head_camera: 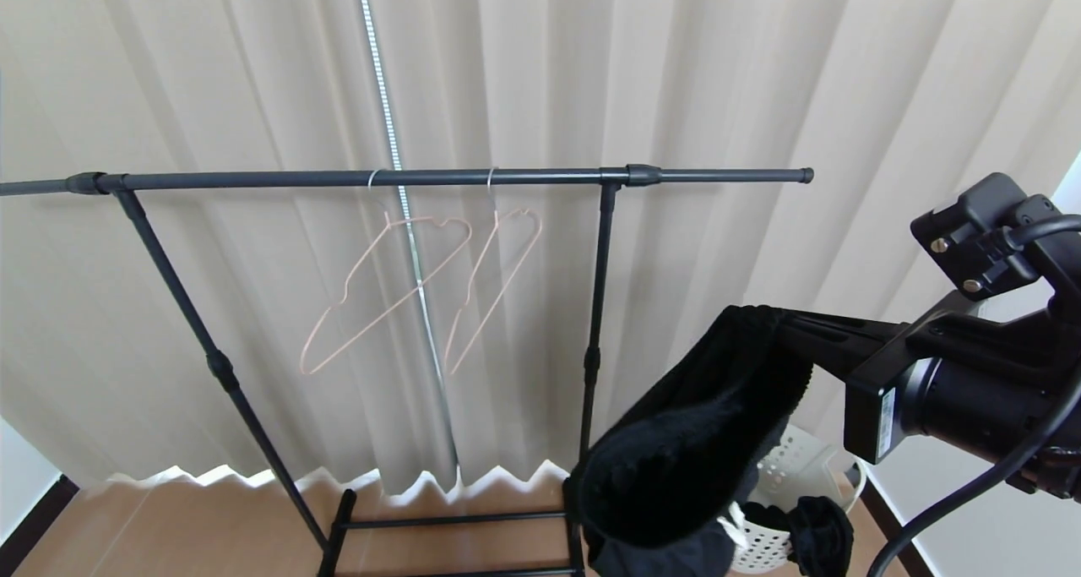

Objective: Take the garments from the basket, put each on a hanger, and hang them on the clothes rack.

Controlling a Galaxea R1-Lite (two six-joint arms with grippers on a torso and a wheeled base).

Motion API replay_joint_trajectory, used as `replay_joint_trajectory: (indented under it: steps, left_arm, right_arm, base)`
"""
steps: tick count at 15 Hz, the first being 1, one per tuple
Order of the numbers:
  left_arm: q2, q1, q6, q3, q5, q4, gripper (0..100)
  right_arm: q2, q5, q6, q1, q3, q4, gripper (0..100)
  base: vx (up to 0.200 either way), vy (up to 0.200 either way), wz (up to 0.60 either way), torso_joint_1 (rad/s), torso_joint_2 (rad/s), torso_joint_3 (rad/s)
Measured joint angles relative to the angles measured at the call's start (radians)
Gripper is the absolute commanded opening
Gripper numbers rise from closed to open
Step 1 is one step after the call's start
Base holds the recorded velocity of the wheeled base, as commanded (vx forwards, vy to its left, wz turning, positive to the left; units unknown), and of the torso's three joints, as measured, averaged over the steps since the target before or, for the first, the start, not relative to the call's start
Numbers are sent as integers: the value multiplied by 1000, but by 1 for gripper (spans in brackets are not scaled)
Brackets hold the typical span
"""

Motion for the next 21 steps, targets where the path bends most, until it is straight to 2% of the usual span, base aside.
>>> replay_joint_trajectory:
  steps: [5,9,14,18,21]
  left_arm:
    - [0,0,0,0,0,0,100]
    - [0,0,0,0,0,0,100]
    - [0,0,0,0,-1,0,100]
    - [0,-1,0,0,1,0,100]
    - [0,0,-1,0,2,-1,100]
  right_arm:
    - [-1,0,0,-1,1,1,0]
    - [-3,0,-3,0,6,0,0]
    - [-6,0,-3,0,8,0,0]
    - [-5,0,-8,-1,8,1,0]
    - [0,0,-44,-1,27,1,0]
  base:
    - [0,200,0,1,0,3]
    - [-200,0,0,6,5,4]
    - [0,200,0,-7,-1,1]
    - [0,0,0,0,0,0]
    - [0,0,0,0,0,0]
